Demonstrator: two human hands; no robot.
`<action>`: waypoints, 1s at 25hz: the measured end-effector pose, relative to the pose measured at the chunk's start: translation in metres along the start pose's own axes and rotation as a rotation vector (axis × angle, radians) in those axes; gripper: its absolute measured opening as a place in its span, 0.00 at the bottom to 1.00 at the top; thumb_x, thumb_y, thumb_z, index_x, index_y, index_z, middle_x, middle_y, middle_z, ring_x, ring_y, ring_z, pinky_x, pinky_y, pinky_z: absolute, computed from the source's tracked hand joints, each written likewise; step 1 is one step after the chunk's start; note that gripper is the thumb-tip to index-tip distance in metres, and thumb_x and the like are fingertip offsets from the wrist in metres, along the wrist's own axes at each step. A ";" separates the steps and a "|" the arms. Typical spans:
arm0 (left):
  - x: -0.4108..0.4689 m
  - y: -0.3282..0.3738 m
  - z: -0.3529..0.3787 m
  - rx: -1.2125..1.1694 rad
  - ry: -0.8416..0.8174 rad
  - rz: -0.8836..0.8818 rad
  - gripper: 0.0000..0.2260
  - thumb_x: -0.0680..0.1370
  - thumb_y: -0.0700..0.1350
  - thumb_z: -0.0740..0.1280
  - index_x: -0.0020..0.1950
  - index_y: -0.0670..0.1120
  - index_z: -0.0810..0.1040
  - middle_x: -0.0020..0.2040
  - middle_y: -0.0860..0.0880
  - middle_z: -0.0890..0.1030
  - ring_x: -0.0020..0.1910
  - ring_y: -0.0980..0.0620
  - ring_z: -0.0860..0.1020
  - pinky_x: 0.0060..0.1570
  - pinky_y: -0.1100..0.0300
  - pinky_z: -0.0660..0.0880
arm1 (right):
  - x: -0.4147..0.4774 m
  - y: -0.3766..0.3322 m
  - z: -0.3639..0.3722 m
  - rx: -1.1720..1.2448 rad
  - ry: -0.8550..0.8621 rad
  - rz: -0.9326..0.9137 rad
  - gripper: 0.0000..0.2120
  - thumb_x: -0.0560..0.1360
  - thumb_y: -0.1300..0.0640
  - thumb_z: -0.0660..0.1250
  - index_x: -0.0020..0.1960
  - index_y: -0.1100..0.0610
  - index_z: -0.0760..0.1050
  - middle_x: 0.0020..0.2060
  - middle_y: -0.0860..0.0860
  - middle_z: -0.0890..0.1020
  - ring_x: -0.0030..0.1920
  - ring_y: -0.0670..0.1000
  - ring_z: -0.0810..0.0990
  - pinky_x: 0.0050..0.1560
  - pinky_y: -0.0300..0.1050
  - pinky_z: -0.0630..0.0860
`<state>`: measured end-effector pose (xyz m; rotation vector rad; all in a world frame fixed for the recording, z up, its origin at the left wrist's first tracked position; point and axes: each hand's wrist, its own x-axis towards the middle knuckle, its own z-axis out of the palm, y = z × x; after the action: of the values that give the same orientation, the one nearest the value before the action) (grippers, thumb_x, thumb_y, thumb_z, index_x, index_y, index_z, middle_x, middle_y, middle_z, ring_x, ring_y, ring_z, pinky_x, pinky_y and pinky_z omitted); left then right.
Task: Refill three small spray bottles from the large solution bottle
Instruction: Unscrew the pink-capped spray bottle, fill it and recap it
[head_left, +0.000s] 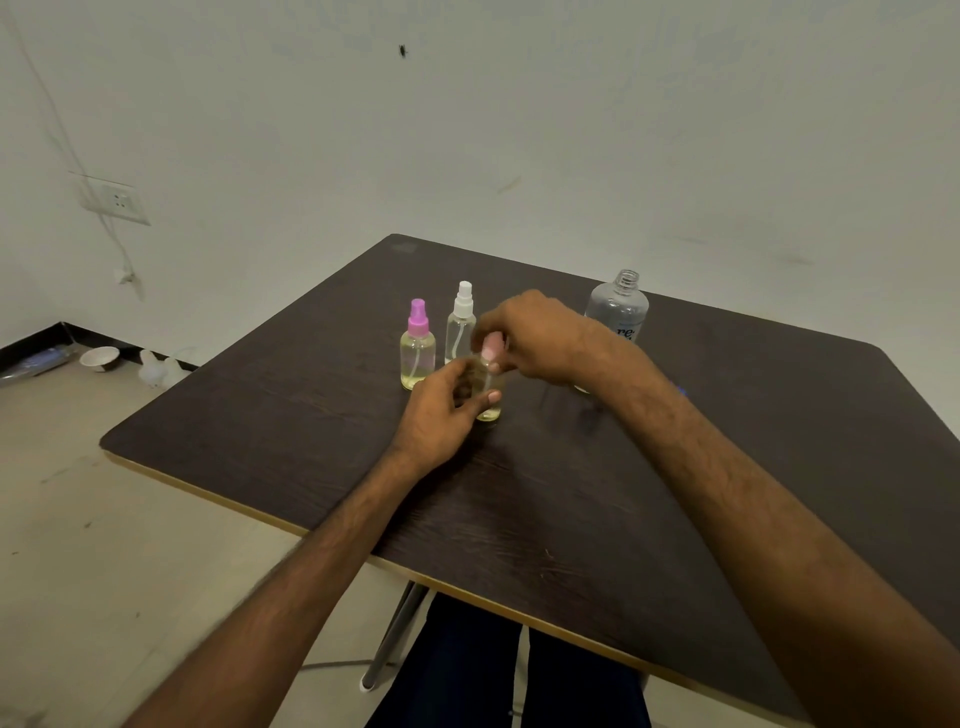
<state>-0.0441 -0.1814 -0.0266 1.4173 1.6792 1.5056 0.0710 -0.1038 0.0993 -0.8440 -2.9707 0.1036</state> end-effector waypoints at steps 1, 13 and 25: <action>0.000 0.000 0.000 -0.044 -0.031 -0.020 0.15 0.77 0.40 0.72 0.64 0.45 0.78 0.53 0.51 0.85 0.55 0.55 0.83 0.62 0.54 0.78 | 0.001 0.005 -0.002 0.010 -0.014 -0.020 0.14 0.74 0.62 0.71 0.58 0.51 0.80 0.48 0.48 0.80 0.50 0.52 0.80 0.46 0.42 0.70; 0.001 -0.003 -0.001 -0.154 -0.181 -0.028 0.17 0.80 0.35 0.66 0.69 0.39 0.74 0.59 0.46 0.84 0.61 0.51 0.81 0.66 0.55 0.75 | 0.011 0.015 -0.017 -0.108 -0.162 -0.075 0.10 0.77 0.53 0.70 0.54 0.57 0.79 0.41 0.49 0.81 0.43 0.51 0.81 0.46 0.48 0.78; 0.001 0.000 -0.002 -0.142 -0.215 -0.029 0.17 0.80 0.33 0.66 0.69 0.38 0.74 0.61 0.45 0.83 0.62 0.53 0.80 0.64 0.62 0.75 | 0.004 0.014 -0.016 -0.143 -0.135 -0.120 0.10 0.75 0.59 0.72 0.56 0.56 0.80 0.41 0.46 0.76 0.43 0.50 0.77 0.43 0.43 0.69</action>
<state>-0.0463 -0.1818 -0.0256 1.4176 1.4290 1.3738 0.0757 -0.0894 0.1139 -0.6954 -3.1795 -0.0601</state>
